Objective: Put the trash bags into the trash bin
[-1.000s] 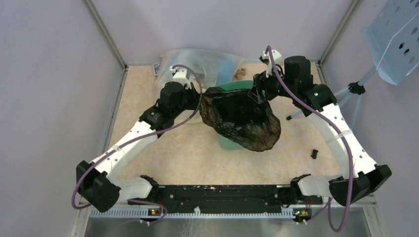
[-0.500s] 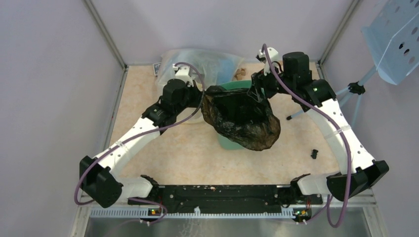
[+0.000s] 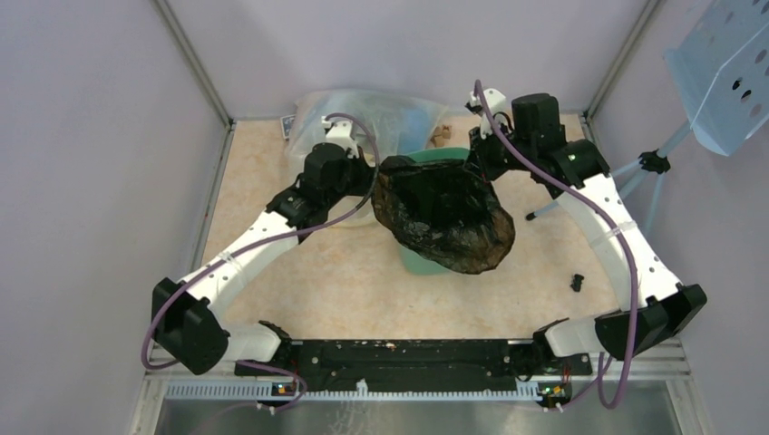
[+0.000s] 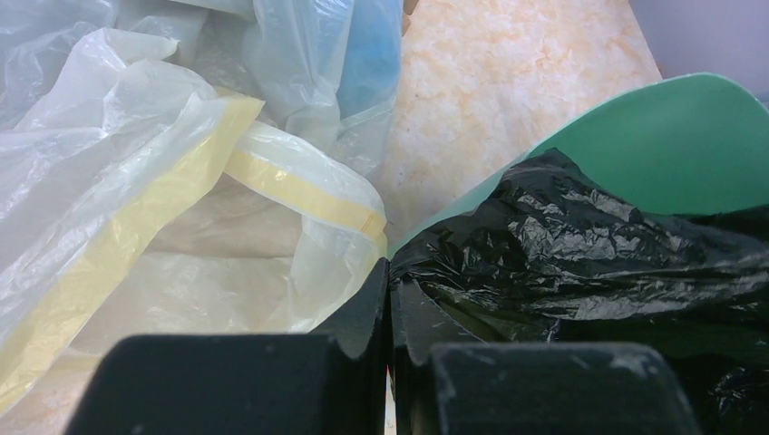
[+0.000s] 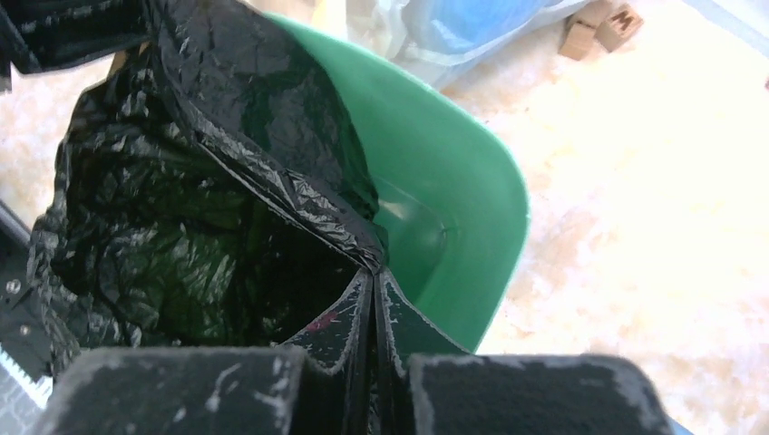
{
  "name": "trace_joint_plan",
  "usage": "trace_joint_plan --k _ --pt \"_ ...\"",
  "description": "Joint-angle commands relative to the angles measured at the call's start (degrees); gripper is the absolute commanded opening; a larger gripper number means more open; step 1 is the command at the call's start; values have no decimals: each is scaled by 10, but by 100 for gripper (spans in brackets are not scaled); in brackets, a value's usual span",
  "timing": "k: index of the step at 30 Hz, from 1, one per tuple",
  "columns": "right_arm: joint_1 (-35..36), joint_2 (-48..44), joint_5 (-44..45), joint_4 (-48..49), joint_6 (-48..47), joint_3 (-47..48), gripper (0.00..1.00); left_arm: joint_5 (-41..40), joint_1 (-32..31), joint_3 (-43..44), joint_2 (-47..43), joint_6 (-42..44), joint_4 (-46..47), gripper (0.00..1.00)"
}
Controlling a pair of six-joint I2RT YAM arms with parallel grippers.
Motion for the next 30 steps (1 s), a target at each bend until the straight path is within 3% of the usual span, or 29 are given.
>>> trace_joint_plan --k 1,18,30 --pt "-5 6 65 19 19 58 0 -2 4 21 5 1 35 4" --pt "-70 133 147 -14 91 151 0 24 8 40 62 3 47 2" --pt "-127 129 25 40 150 37 7 90 9 18 83 -29 42 3"
